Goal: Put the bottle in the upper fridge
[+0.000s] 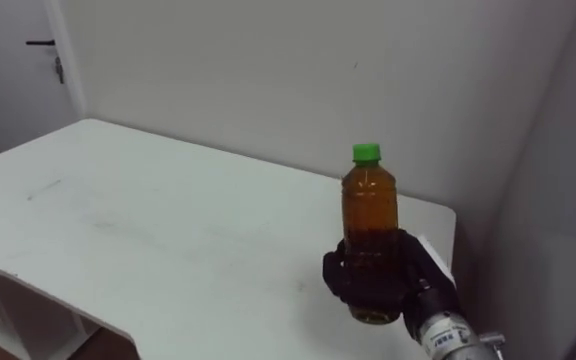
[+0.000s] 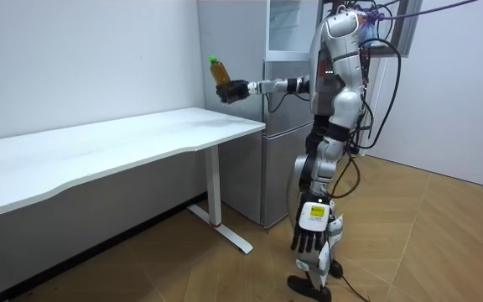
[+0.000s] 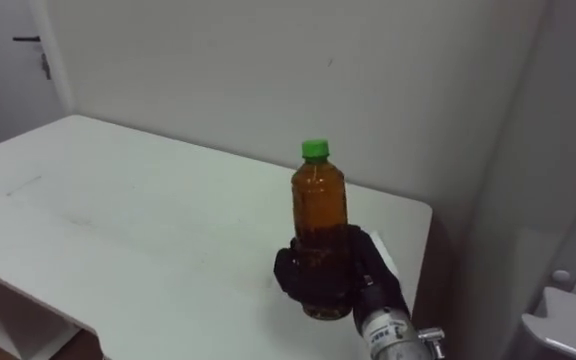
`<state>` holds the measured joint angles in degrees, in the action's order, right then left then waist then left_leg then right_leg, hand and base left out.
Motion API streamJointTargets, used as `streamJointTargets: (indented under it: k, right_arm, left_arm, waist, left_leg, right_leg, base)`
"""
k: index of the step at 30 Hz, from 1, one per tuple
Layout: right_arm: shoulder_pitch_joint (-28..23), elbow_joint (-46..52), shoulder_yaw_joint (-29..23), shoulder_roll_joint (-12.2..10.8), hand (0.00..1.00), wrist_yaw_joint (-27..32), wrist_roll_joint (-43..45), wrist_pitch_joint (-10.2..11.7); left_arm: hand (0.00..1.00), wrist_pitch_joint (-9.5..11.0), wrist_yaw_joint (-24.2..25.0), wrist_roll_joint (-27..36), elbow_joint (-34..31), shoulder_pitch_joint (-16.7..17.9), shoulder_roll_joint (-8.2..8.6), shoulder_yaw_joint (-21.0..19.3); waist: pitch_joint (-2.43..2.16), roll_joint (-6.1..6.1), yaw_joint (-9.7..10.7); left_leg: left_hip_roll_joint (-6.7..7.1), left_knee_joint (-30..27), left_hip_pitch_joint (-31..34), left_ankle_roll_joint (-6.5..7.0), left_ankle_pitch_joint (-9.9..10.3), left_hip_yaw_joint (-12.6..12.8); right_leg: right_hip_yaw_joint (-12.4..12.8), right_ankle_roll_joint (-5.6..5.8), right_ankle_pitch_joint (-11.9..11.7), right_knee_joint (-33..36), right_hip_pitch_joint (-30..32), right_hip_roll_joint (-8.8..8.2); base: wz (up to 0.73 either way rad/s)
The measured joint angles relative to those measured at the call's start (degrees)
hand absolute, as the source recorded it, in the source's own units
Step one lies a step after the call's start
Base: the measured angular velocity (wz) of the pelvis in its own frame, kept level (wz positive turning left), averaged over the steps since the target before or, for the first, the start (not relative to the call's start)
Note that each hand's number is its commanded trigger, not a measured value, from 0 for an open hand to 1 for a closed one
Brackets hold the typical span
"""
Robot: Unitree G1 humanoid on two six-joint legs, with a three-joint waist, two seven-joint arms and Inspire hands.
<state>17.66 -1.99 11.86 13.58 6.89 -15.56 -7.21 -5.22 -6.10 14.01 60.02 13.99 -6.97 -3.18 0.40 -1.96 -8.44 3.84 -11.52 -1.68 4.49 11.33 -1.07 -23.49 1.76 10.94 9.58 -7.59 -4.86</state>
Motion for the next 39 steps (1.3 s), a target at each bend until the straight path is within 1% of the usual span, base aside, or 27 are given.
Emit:
streamJointTargets:
  k: [2,4,7,8,9,10,11,13,15,17,27,28,30,32,33,36,37,39]
  right_arm:
    - [0.0,2.1,-0.7,0.4,1.0,-0.2,-0.1,0.0]
    - [0.0,3.4,-1.7,0.4,1.0,-0.6,0.2,0.0]
    - [0.0,5.0,-2.5,0.4,1.0,-1.0,0.1,0.0]
    - [0.0,5.9,-2.5,0.6,1.0,-2.0,0.2,-0.3]
    - [0.0,6.5,-2.5,0.9,1.0,-2.4,0.2,-0.5]
    - [0.0,8.0,-2.5,1.5,1.0,-3.1,0.3,-1.0]
    - [0.0,9.6,-2.5,2.1,1.0,-3.5,0.4,-1.6]
    - [0.0,12.0,-2.7,2.7,1.0,-4.3,0.3,-1.7]
    - [-0.1,14.3,-3.1,2.7,1.0,-5.2,0.2,-1.7]
    - [-0.9,18.1,-4.7,2.8,1.0,-5.9,0.4,-1.7]
    - [-0.8,24.6,-12.2,2.8,1.0,-6.2,0.3,-1.7]
    - [-0.8,25.5,-12.8,2.8,1.0,-6.2,0.3,-1.7]
    - [-0.8,26.4,-13.6,2.8,1.0,-6.2,0.3,-1.6]
    - [-0.8,27.1,-14.1,2.9,1.0,-6.3,0.3,-1.6]
    - [-0.8,27.4,-14.2,3.0,1.0,-6.4,0.4,-1.6]
    - [-0.8,28.2,-14.8,3.2,1.0,-6.7,0.1,-1.6]
    - [-0.8,29.1,-14.9,3.6,1.0,-7.0,0.0,-1.6]
    - [-0.9,30.7,-15.2,5.0,1.0,-7.0,0.1,-1.6]
  left_arm:
    - [0.0,0.6,0.0,0.0,0.7,0.0,-0.13,0.0]
    - [0.0,0.6,0.0,0.1,0.8,0.0,-0.26,0.0]
    - [0.0,0.7,0.0,0.1,0.5,0.0,-0.29,-0.1]
    - [0.0,0.7,0.0,0.1,0.4,0.1,-0.42,-0.1]
    - [0.0,0.7,0.1,0.1,0.4,0.1,-0.51,-0.1]
    - [0.0,0.6,0.1,0.1,0.4,0.2,-0.58,-0.2]
    - [0.0,0.6,0.1,0.3,0.4,0.3,-0.55,-0.3]
    - [0.0,0.6,0.1,0.5,0.4,0.4,-0.38,-1.2]
    - [0.0,0.7,0.1,0.5,0.6,0.6,-0.39,-1.8]
    - [0.0,0.7,0.2,0.5,0.7,0.9,-0.32,-3.6]
    - [0.0,2.2,0.5,0.4,3.0,1.3,-0.29,-5.6]
    - [0.0,2.3,0.5,0.4,3.2,1.4,-0.3,-5.7]
    - [0.0,2.4,0.6,0.4,3.2,1.5,-0.3,-5.7]
    - [0.0,3.2,1.3,0.5,4.0,1.3,-0.3,-5.7]
    - [0.0,3.2,1.5,0.5,4.1,1.3,-0.3,-5.7]
    - [0.0,3.4,2.1,1.6,5.7,1.3,-0.35,-5.7]
    - [0.0,3.5,2.3,1.6,6.1,1.4,-0.49,-5.7]
    - [0.0,3.4,2.7,1.6,6.4,1.5,-0.52,-5.7]
  waist:
    - [-0.28,-0.31,0.0]
    - [-0.38,-0.46,0.5]
    - [-0.51,-0.63,0.7]
    - [-0.66,-0.76,0.8]
    - [-0.72,-0.85,0.9]
    - [-0.79,-0.94,0.9]
    - [-0.79,-0.93,0.9]
    - [-0.79,-0.93,1.1]
    - [-0.78,-0.88,1.6]
    - [-0.78,-0.88,2.0]
    - [-0.75,-0.85,2.9]
    - [-0.75,-0.86,3.3]
    - [-0.75,-0.86,3.6]
    - [-0.74,-1.0,4.1]
    - [-0.72,-1.03,4.2]
    - [-0.7,-1.36,5.8]
    - [-0.77,-1.61,6.6]
    - [-0.87,-1.86,7.0]
  left_leg:
    - [-0.16,0.0,0.0,0.0,0.0,0.9]
    - [-0.18,0.1,0.1,0.0,0.0,1.1]
    - [-0.32,0.4,0.1,0.06,0.0,2.1]
    - [-0.33,0.7,0.0,0.09,0.0,2.2]
    - [-0.34,0.7,0.0,0.12,0.0,2.3]
    - [-0.35,0.7,0.0,0.17,0.0,2.5]
    - [-0.34,0.6,-0.1,0.2,-0.1,2.7]
    - [-0.34,0.6,-0.4,0.21,-0.1,2.8]
    - [-0.36,0.6,-0.5,0.22,-0.1,2.7]
    - [-0.38,0.8,-0.7,0.22,-0.1,2.7]
    - [-0.62,1.9,-2.0,0.22,-0.1,4.0]
    - [-0.65,2.0,-2.0,0.22,-0.1,4.1]
    - [-0.71,2.0,-2.2,0.22,-0.1,4.3]
    - [-0.85,2.1,-2.2,0.21,-0.1,5.2]
    - [-0.88,2.2,-2.0,0.2,-0.1,5.4]
    - [-0.95,2.3,-2.0,0.19,0.0,5.6]
    - [-0.97,2.3,-1.8,0.18,0.0,5.5]
    - [-0.99,2.3,-1.7,0.18,0.0,5.6]
  right_leg:
    - [0.2,0.0,0.0,0.0,0.3,0.0]
    - [0.7,0.0,0.0,0.0,0.6,0.01]
    - [1.5,0.0,0.0,0.0,0.8,0.08]
    - [1.7,-0.01,0.0,0.1,0.9,0.11]
    - [2.0,-0.01,0.0,0.1,1.0,0.17]
    - [2.5,-0.01,0.0,0.1,1.0,0.43]
    - [3.0,-0.02,0.0,0.1,1.1,0.52]
    - [3.0,-0.03,0.0,0.1,1.0,0.52]
    - [3.0,-0.03,0.0,0.1,0.7,0.53]
    - [3.1,-0.03,0.0,0.1,0.7,0.55]
    - [4.1,-0.02,0.0,0.1,0.2,0.71]
    - [4.3,-0.03,0.0,0.1,0.3,0.75]
    - [4.6,-0.03,0.0,0.1,0.3,0.8]
    - [5.4,-0.03,0.0,0.1,0.7,0.92]
    - [5.7,-0.03,0.0,0.1,0.8,0.97]
    - [6.0,-0.04,0.0,0.1,0.9,1.03]
    - [5.9,-0.05,0.0,0.1,1.1,1.04]
    - [6.1,-0.07,-0.1,0.1,1.3,1.07]
  base:
    - [-0.23]
    - [-0.15]
    - [-0.13]
    - [-0.08]
    - [-0.08]
    - [-0.1]
    - [-0.09]
    - [-0.03]
    - [0.05]
    - [0.02]
    - [-0.07]
    - [-0.06]
    - [-0.07]
    - [-0.16]
    - [-0.17]
    - [-0.02]
    - [0.0]
    - [0.0]
